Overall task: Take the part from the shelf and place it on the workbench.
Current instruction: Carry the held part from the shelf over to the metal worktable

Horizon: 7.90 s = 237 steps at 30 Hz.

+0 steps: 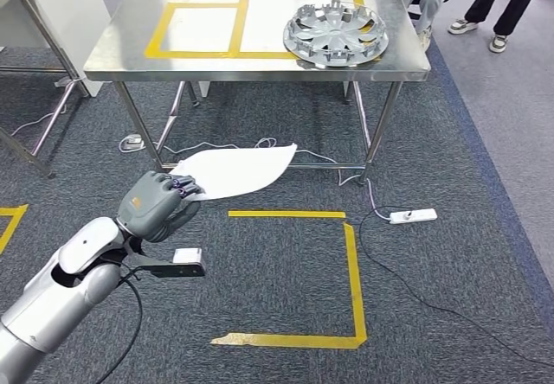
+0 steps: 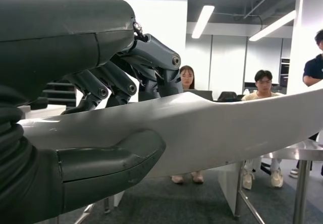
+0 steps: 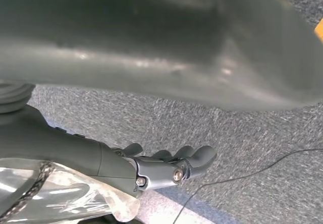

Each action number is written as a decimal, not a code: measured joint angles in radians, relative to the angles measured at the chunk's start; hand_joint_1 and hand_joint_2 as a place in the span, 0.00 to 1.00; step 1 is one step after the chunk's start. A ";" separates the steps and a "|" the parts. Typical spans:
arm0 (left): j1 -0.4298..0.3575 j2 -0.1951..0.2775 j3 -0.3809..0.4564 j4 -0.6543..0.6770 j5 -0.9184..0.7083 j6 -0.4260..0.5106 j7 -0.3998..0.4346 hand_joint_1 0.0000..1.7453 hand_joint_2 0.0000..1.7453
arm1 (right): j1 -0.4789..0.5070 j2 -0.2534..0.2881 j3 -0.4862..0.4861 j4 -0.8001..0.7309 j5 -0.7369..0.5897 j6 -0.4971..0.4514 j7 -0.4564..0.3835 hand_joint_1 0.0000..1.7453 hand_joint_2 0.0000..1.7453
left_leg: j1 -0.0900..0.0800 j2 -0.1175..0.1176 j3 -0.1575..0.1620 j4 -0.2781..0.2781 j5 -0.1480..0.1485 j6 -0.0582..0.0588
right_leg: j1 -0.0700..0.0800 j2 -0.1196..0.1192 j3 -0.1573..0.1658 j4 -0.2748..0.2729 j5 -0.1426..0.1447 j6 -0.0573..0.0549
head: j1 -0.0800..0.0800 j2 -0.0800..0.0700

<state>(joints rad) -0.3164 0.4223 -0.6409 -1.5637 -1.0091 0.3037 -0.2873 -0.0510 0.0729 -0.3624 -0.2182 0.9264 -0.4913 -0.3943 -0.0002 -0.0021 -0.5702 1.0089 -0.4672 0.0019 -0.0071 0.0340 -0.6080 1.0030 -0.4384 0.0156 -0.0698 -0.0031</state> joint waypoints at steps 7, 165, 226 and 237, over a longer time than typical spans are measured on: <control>-0.012 0.000 0.001 0.000 -0.005 -0.002 0.000 1.00 1.00 | 0.000 0.000 0.000 0.000 0.003 0.004 -0.008 0.00 0.00 | 0.000 -0.001 0.010 -0.024 0.014 0.027 | -0.004 -0.004 0.004 -0.015 0.007 0.022 | -0.001 0.000; 0.006 0.008 0.022 0.020 0.033 -0.020 -0.023 1.00 1.00 | -0.001 0.007 -0.020 0.008 0.038 -0.003 0.002 0.00 0.00 | 0.000 -0.004 0.013 0.001 -0.014 0.043 | -0.012 -0.035 -0.091 0.282 -0.176 0.040 | 0.000 0.000; 0.013 0.011 0.029 0.025 0.036 -0.013 -0.021 1.00 1.00 | -0.003 0.008 -0.022 0.010 0.051 -0.003 0.003 0.00 0.00 | 0.012 -0.002 -0.012 -0.007 0.000 0.031 | 0.000 -0.031 -0.075 0.267 -0.207 0.037 | -0.012 0.000; 0.017 0.009 0.031 0.026 0.036 -0.010 -0.021 1.00 1.00 | -0.002 0.008 -0.023 0.011 0.054 -0.003 0.005 0.00 0.00 | 0.006 -0.004 0.035 0.024 -0.084 -0.008 | 0.000 -0.028 0.006 0.001 -0.028 -0.014 | -0.012 0.000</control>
<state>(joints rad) -0.2995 0.4313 -0.6104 -1.5379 -0.9727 0.2941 -0.3082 -0.0530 0.0812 -0.3849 -0.2071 0.9799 -0.4948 -0.3892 0.0059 -0.0065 -0.5350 1.0332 -0.5511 -0.0061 -0.0069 0.0064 -0.6023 1.0042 -0.4662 0.0021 -0.0819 -0.0026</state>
